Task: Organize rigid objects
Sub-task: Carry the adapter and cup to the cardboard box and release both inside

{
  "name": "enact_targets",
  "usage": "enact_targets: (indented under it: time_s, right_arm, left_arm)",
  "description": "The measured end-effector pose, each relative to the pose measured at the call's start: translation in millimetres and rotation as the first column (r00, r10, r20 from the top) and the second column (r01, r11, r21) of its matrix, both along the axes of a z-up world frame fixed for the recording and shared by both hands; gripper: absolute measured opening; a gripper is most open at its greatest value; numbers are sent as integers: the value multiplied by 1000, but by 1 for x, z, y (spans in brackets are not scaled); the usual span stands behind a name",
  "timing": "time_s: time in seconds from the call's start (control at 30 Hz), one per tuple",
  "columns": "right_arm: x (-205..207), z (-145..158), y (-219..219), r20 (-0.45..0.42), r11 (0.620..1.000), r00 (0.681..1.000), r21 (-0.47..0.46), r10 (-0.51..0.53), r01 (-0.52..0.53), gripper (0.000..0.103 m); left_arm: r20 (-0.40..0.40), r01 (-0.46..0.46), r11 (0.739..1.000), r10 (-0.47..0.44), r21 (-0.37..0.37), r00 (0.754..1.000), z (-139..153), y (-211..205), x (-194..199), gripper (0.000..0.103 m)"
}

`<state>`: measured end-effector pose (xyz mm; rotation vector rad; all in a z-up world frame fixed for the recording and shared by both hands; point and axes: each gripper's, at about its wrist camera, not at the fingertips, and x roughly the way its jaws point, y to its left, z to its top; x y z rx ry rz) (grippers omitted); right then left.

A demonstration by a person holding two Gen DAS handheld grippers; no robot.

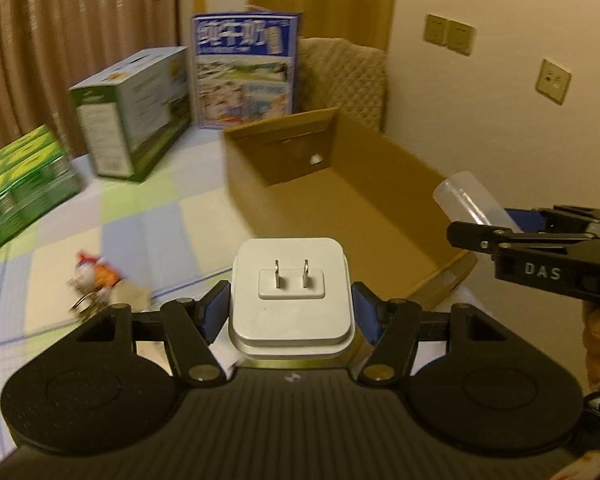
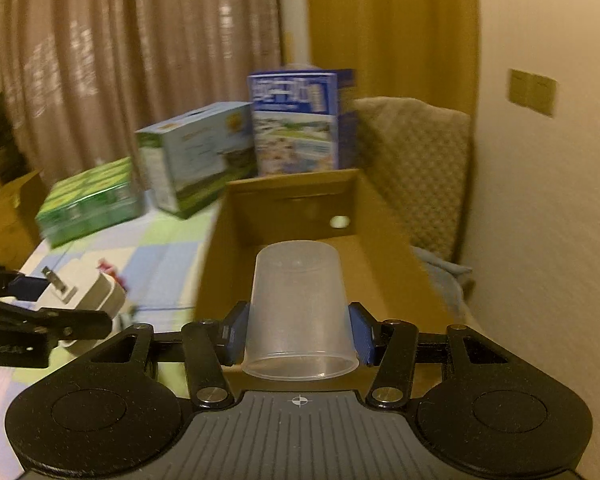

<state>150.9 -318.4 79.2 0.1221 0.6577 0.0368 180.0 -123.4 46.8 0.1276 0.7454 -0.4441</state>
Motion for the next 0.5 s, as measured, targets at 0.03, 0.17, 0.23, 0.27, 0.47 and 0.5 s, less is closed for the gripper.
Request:
enact_targets:
  time_s: [0.03, 0.17, 0.23, 0.27, 0.47, 0.5]
  right_arm:
    - [1, 1, -11, -2, 1000, 1000, 9, -13, 13, 50]
    - [6, -1, -37, -9, 999, 999, 31, -40, 40, 50]
    - [7, -3, -43, -10, 998, 999, 42, -43, 43, 50]
    - [8, -5, -45, -11, 998, 999, 48, -43, 43, 50]
    - [22, -19, -52, -34, 996, 998, 79, -47, 50, 50]
    - [25, -20, -54, -36, 995, 998, 86, -49, 52, 50]
  left_arm:
    - [4, 11, 1000, -11, 3, 1000, 1, -9, 3, 60]
    - [-5, 44, 999, -44, 12, 999, 0, -39, 16, 60]
    - [-10, 58, 998, -58, 22, 998, -1, -49, 18, 60]
    - [-8, 66, 997, -66, 31, 998, -2, -53, 20, 60]
    - [-22, 76, 996, -75, 45, 997, -9, -65, 30, 60]
    - [-23, 79, 996, -78, 51, 997, -11, -67, 32, 60]
